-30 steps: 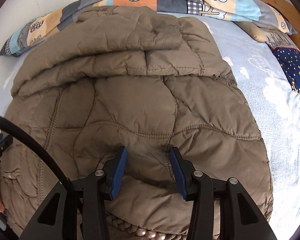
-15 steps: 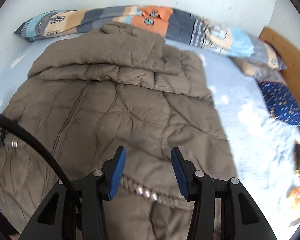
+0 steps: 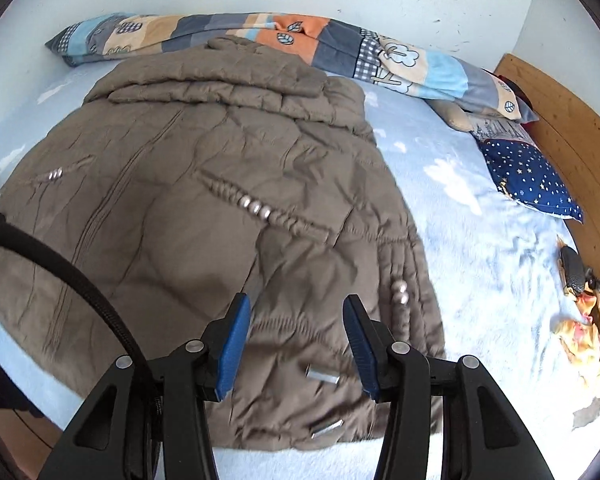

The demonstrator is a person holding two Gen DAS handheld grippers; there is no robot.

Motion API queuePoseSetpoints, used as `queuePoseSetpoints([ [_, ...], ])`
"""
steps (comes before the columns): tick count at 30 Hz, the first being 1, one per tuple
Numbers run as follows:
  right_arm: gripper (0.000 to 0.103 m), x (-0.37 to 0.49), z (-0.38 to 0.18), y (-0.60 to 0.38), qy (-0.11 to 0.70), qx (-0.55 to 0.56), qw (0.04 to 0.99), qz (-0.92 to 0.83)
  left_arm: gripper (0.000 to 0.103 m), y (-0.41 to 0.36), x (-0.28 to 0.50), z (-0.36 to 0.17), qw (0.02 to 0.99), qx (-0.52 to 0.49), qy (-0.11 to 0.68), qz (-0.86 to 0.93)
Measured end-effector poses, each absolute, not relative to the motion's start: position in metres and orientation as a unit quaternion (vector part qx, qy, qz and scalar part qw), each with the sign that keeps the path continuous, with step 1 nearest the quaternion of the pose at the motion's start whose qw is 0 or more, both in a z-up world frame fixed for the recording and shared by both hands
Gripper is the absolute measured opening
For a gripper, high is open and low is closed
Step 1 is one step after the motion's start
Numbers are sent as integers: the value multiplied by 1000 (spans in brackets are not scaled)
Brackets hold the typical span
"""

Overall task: Fold large clothes
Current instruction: 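Move both open tools along the jacket to its hem with zipper pulls, then close both tools on the jacket hem, side by side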

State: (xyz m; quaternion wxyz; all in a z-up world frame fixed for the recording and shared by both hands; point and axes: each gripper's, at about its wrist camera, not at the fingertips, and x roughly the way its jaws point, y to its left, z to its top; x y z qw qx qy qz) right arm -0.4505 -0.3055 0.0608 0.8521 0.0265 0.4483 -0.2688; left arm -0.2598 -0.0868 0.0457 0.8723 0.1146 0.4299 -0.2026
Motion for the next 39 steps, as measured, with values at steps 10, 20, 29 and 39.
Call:
queuePoseSetpoints([
  [10, 52, -451, 31, -283, 476, -20, 839, -262, 85, -88, -262, 31, 874, 127, 427, -194],
  [20, 53, -445, 23, -280, 483, -42, 833, -267, 85, -87, -262, 31, 875, 126, 423, -200],
  [29, 53, -443, 25, -281, 483, -35, 834, -266, 85, -85, -262, 36, 879, 115, 416, -202],
  [39, 53, -443, 30, -283, 475, -26, 840, -263, 85, -86, -259, 37, 881, 109, 413, -202],
])
